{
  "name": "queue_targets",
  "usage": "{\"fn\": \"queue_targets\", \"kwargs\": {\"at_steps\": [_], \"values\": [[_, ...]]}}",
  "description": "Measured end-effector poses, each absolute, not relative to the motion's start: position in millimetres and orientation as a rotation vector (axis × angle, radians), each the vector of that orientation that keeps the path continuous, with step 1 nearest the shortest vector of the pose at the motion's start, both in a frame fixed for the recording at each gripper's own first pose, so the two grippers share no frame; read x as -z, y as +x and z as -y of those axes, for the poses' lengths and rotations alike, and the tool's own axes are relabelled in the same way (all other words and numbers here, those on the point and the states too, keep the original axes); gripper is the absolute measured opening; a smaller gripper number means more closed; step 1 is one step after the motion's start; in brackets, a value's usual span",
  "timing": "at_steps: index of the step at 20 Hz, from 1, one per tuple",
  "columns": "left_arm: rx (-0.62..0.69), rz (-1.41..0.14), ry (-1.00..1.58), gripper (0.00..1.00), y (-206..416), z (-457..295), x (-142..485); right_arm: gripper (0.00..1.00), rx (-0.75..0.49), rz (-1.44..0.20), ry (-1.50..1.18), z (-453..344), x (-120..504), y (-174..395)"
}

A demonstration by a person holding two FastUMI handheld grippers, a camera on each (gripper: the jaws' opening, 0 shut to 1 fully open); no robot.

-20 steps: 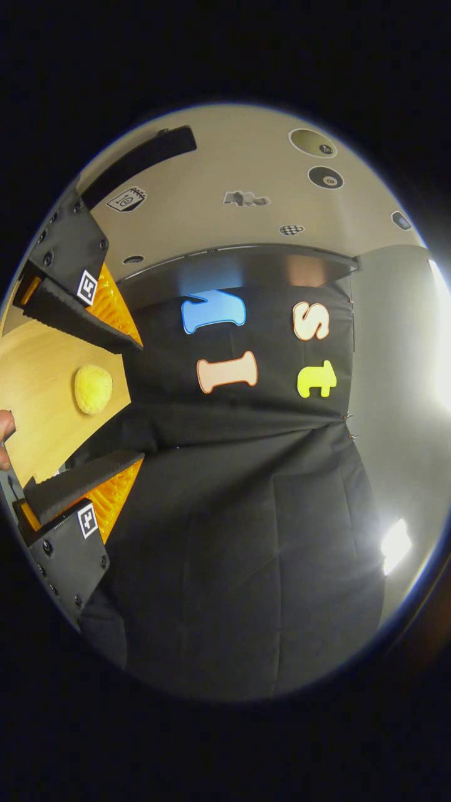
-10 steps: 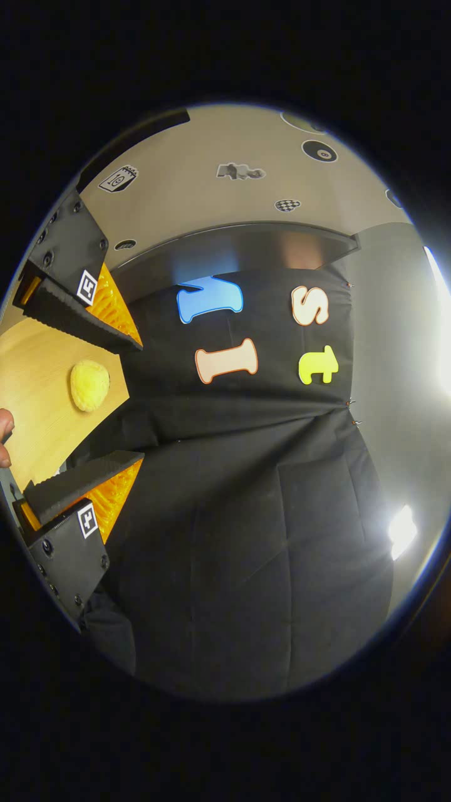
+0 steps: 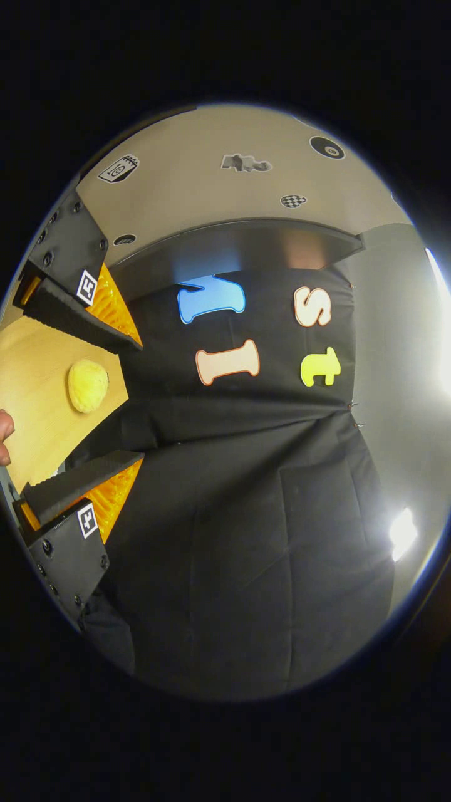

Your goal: Open the cabinet door with the right hand, grasp the bottle in the cabinet with the left hand and place it on the coaster, then close the cabinet door with the right hand.

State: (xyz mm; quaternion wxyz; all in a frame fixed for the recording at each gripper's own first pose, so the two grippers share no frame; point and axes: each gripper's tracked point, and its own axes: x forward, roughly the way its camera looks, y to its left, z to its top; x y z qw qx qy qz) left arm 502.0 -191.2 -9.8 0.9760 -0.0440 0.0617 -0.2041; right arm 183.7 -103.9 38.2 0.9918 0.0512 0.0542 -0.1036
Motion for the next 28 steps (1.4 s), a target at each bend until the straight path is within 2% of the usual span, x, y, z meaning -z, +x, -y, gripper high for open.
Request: {"fn": "queue_targets", "kwargs": {"at_steps": [1,2,3,4,6,8,11,14,15,22,28], "values": [[0.415,-0.127,-0.100,0.84,501,191,10,0.99,0.207,-0.108,0.101,104,-37,185],[0.416,-0.128,-0.106,0.84,501,191,10,0.95,0.206,-0.106,0.098,104,-36,186],[0.419,-0.132,-0.105,0.84,501,192,11,0.95,0.201,-0.107,0.097,103,-35,188],[0.420,-0.139,-0.092,0.84,500,191,13,1.00,0.195,-0.111,0.098,101,-32,190],[0.399,-0.144,-0.056,0.87,499,188,14,0.98,0.182,-0.122,0.098,99,-28,195],[0.392,-0.139,-0.019,0.77,498,192,15,0.98,0.167,-0.123,0.095,98,-27,202],[0.403,-0.122,0.022,0.73,489,197,10,0.99,0.145,-0.121,0.095,96,-28,208],[0.400,-0.094,0.047,0.74,476,198,5,0.99,0.116,-0.120,0.098,95,-28,218],[0.400,-0.080,0.050,0.72,470,198,2,0.98,0.101,-0.123,0.099,95,-27,222],[0.374,-0.053,0.024,0.74,412,176,-10,0.98,-0.025,-0.100,0.108,70,-34,247],[0.336,-0.039,0.044,0.73,335,135,-23,0.98,-0.051,-0.071,0.106,56,-41,226]]}}
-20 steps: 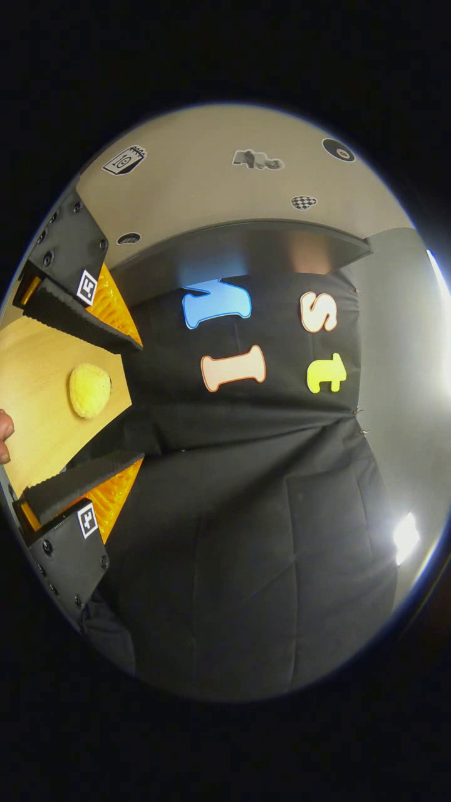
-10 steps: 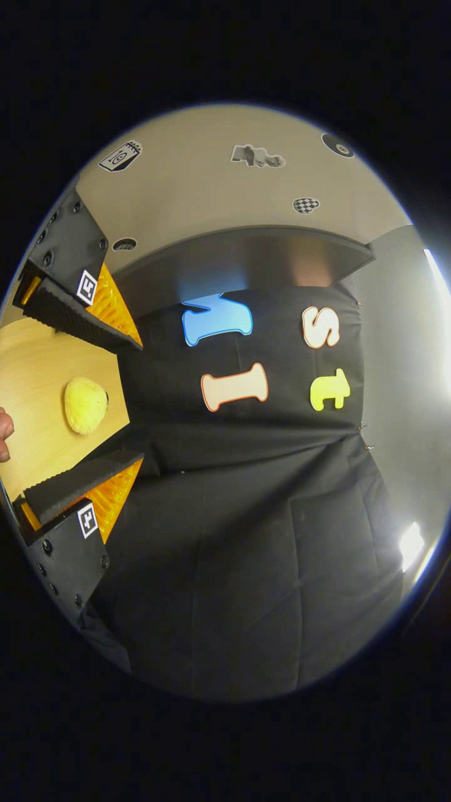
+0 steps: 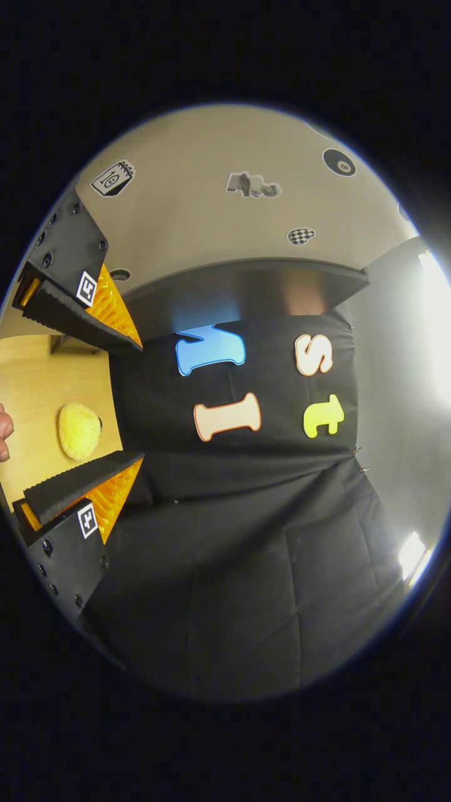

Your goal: Open the cabinet door with the right hand, grasp the bottle in the cabinet with the left hand and place it on the coaster, then close the cabinet door with the right hand.

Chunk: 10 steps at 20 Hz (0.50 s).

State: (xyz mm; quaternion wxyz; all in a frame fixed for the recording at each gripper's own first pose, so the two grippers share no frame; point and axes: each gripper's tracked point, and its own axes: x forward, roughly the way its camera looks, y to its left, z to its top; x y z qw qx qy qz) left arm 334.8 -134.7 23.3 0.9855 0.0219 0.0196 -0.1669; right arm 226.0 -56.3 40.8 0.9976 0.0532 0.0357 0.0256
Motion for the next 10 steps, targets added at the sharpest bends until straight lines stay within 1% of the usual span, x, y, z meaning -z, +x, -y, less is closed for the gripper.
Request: {"fn": "queue_targets", "kwargs": {"at_steps": [4,5,7,8,9,10], "values": [[0.284,-0.043,0.027,0.72,273,98,-16,0.97,-0.051,-0.053,0.100,53,-48,200],[0.268,-0.044,0.023,0.72,260,88,-11,0.93,-0.056,-0.054,0.098,52,-48,195],[0.233,-0.063,0.009,0.72,232,70,5,0.93,-0.060,-0.057,0.091,46,-48,186],[0.215,-0.077,0.007,0.72,220,60,14,0.97,-0.063,-0.062,0.086,44,-47,182],[0.195,-0.090,0.006,0.72,206,50,22,0.97,-0.068,-0.065,0.083,42,-47,177],[0.179,-0.099,0.005,0.74,194,43,29,0.98,-0.069,-0.070,0.084,39,-46,174]]}}
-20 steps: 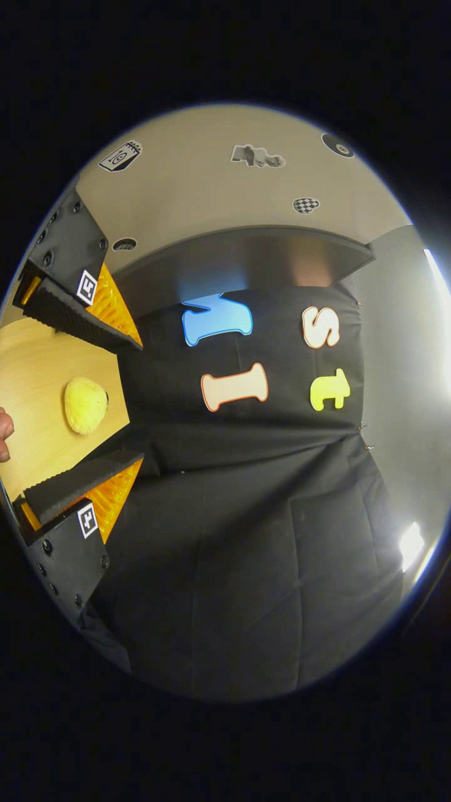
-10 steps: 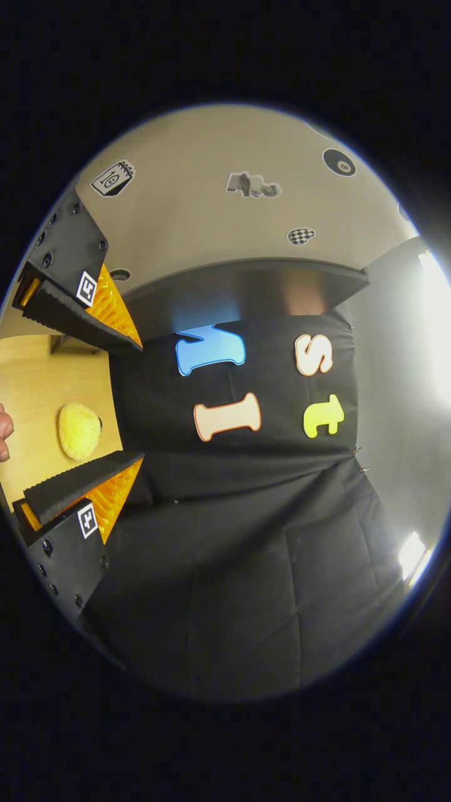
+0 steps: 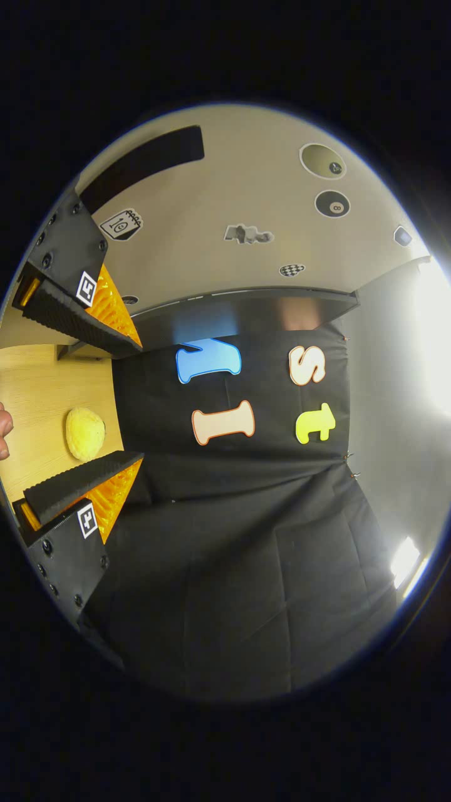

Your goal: Open the cabinet door with the right hand, grasp the bottle in the cabinet with the left hand and place it on the coaster, then close the cabinet door with the right hand.

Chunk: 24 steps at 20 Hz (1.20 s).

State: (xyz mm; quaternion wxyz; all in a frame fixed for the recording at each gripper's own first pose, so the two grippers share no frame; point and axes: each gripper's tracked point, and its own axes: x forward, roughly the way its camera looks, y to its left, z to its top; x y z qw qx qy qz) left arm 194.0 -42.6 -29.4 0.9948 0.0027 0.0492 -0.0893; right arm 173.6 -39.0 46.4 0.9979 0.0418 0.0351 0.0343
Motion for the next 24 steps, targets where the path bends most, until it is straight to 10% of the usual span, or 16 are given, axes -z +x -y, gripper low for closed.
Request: {"fn": "queue_targets", "kwargs": {"at_steps": [11,24], "values": [[0.028,-0.146,0.034,0.74,80,-3,160,0.98,-0.056,-0.021,0.020,30,-57,116],[-0.170,-0.182,0.053,0.74,84,7,299,0.97,0.033,-0.020,0.099,72,-66,134]]}}
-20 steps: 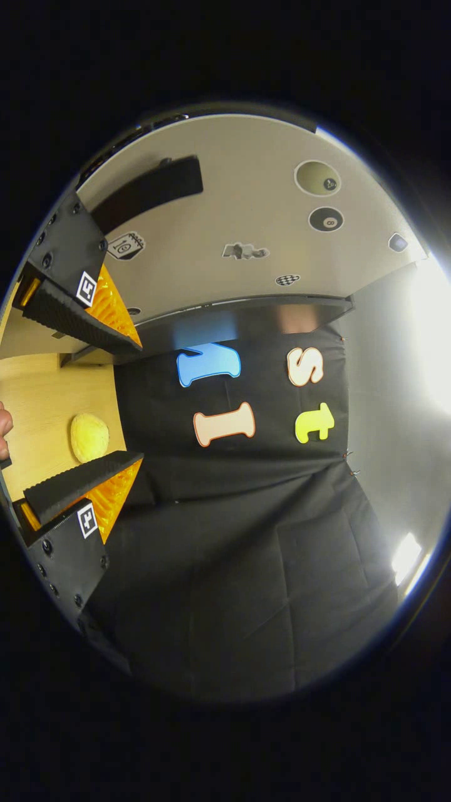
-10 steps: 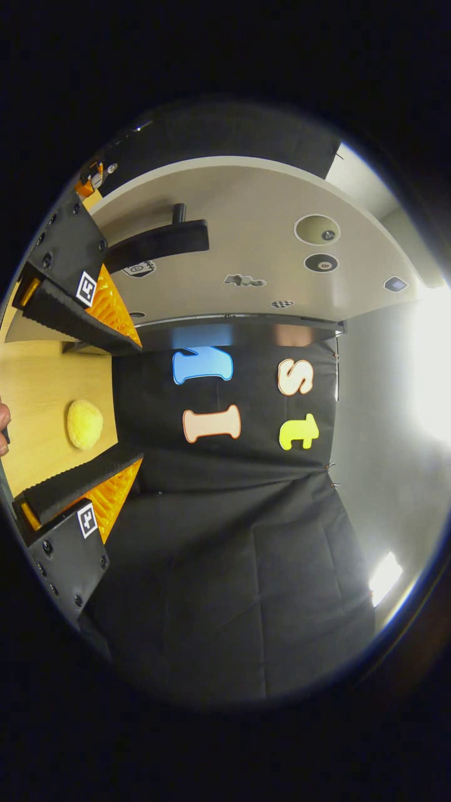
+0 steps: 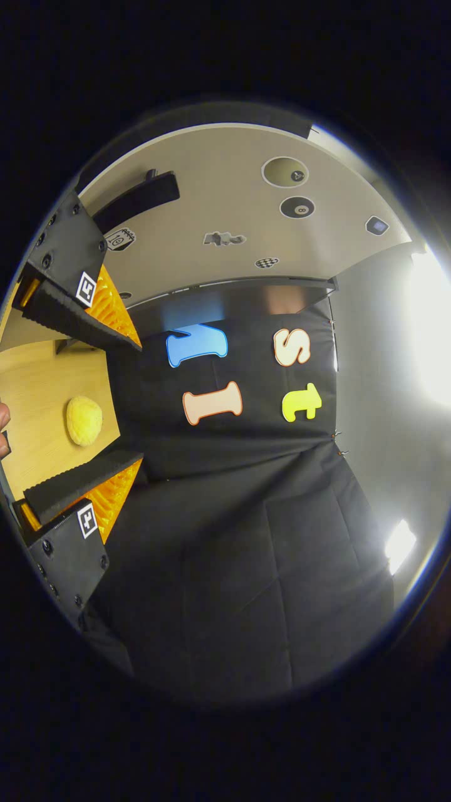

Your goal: Open the cabinet door with the right hand, grasp the bottle in the cabinet with the left hand and place it on the coaster, then close the cabinet door with the right hand.

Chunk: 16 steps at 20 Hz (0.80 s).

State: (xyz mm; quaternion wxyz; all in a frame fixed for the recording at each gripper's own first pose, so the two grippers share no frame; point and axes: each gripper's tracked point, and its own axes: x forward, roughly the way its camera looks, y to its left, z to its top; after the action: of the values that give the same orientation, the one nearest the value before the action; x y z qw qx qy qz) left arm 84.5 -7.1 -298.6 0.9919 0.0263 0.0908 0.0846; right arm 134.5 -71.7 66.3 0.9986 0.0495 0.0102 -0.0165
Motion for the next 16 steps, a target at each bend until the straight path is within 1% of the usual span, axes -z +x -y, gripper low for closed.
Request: {"fn": "queue_targets", "kwargs": {"at_steps": [1,2,3,4,5,6,7,8,9,10,11,12,13,16], "values": [[-0.176,-0.177,0.046,0.75,87,6,302,0.93,0.041,-0.030,0.091,74,-65,136],[-0.184,-0.179,0.044,0.74,91,5,309,0.97,0.042,-0.041,0.096,75,-62,137],[-0.187,-0.189,0.044,0.74,95,3,318,0.97,0.041,-0.048,0.109,75,-62,138],[-0.191,-0.196,0.041,0.74,97,1,325,0.93,0.042,-0.056,0.124,74,-60,139],[-0.197,-0.202,0.036,0.74,98,-1,331,0.97,0.049,-0.063,0.136,76,-58,140],[-0.197,-0.212,0.028,0.72,97,1,337,0.93,0.066,-0.076,0.146,77,-53,141],[-0.198,-0.203,0.040,0.75,95,2,337,0.97,0.078,-0.091,0.154,80,-48,140],[-0.192,-0.191,0.055,0.75,96,4,336,0.97,0.083,-0.101,0.160,78,-44,140],[-0.195,-0.199,0.062,0.75,94,5,337,0.93,0.091,-0.111,0.166,78,-40,140],[-0.201,-0.203,0.058,0.75,90,4,337,0.93,0.096,-0.119,0.173,78,-36,140],[-0.204,-0.205,0.048,0.72,87,3,336,0.98,0.097,-0.129,0.185,78,-33,140],[-0.203,-0.209,0.037,0.75,86,2,336,0.94,0.095,-0.138,0.196,77,-29,140],[-0.197,-0.212,0.031,0.75,86,2,336,0.97,0.093,-0.148,0.206,78,-25,140],[-0.183,-0.229,0.024,0.76,86,1,335,0.98,0.100,-0.172,0.223,82,-12,137]]}}
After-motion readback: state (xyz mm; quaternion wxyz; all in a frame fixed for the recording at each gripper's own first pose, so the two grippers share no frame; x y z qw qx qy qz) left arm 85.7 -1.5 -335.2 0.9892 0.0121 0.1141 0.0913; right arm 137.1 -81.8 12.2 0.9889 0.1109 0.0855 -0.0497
